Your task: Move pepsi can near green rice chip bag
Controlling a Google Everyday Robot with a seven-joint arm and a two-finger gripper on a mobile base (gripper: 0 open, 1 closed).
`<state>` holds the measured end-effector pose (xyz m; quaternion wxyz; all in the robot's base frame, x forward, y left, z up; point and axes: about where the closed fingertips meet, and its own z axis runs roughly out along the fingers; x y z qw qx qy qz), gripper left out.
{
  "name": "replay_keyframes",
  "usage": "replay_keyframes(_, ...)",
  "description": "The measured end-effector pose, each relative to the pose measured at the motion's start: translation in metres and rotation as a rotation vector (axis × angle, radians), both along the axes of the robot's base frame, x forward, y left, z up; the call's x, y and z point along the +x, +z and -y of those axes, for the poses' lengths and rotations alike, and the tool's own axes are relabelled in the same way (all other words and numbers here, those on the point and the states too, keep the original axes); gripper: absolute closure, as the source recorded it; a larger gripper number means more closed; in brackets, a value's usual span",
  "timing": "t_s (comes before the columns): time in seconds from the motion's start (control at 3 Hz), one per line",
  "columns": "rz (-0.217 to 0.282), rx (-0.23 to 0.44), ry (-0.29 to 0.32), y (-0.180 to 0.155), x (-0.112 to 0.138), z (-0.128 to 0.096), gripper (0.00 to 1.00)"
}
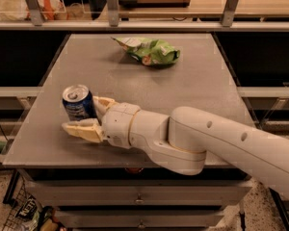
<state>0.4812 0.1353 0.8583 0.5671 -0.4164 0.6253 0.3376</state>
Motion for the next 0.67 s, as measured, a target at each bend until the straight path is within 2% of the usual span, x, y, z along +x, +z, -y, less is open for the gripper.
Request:
replay_keyframes(0.33, 0.019, -0.01, 0.002, -0.001, -0.001, 0.0, 0.65)
replay_keyframes(0.67, 0.053, -0.06, -0.074, 0.015, 0.02, 0.016, 0.88)
